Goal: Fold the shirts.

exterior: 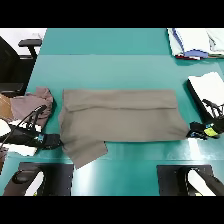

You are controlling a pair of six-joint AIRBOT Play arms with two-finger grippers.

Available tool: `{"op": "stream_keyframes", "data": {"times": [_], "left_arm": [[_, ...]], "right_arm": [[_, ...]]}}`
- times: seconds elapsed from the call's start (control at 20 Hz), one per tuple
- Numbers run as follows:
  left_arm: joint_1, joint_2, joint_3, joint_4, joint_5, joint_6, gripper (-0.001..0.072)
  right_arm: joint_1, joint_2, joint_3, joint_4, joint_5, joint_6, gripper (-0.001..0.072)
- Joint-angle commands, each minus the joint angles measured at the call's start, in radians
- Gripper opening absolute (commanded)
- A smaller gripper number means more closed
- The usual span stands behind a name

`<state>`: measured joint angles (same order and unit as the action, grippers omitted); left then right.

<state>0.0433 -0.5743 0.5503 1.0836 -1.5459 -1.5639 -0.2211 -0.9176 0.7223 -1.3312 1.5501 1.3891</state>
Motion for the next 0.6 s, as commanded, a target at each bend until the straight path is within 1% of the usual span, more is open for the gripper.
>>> {"op": "stream_keyframes", "data": {"times": [0.0,0.1,0.2,0.4,0.55], "left_arm": [[0.0,0.033,0.072,0.002,-0.067,-0.028,0.002],[0.0,-0.022,0.115,0.002,0.034,-0.014,0.002],[0.0,-0.135,0.169,0.016,0.115,0.042,0.002],[0.0,-0.424,0.323,0.029,0.259,0.148,0.0021],[0.0,-0.623,0.451,0.026,0.324,0.211,0.0023]], "right_arm": [[0.003,0.101,0.007,-0.049,0.036,0.019,0.0014],[0.004,0.097,0.008,-0.045,-0.008,0.019,0.0014],[0.003,0.035,0.042,-0.001,-0.036,0.016,0.0014],[0.062,-0.163,0.224,0.029,-0.124,0.016,0.0015],[0.144,-0.354,0.403,0.03,-0.168,0.016,0.0014]]}}
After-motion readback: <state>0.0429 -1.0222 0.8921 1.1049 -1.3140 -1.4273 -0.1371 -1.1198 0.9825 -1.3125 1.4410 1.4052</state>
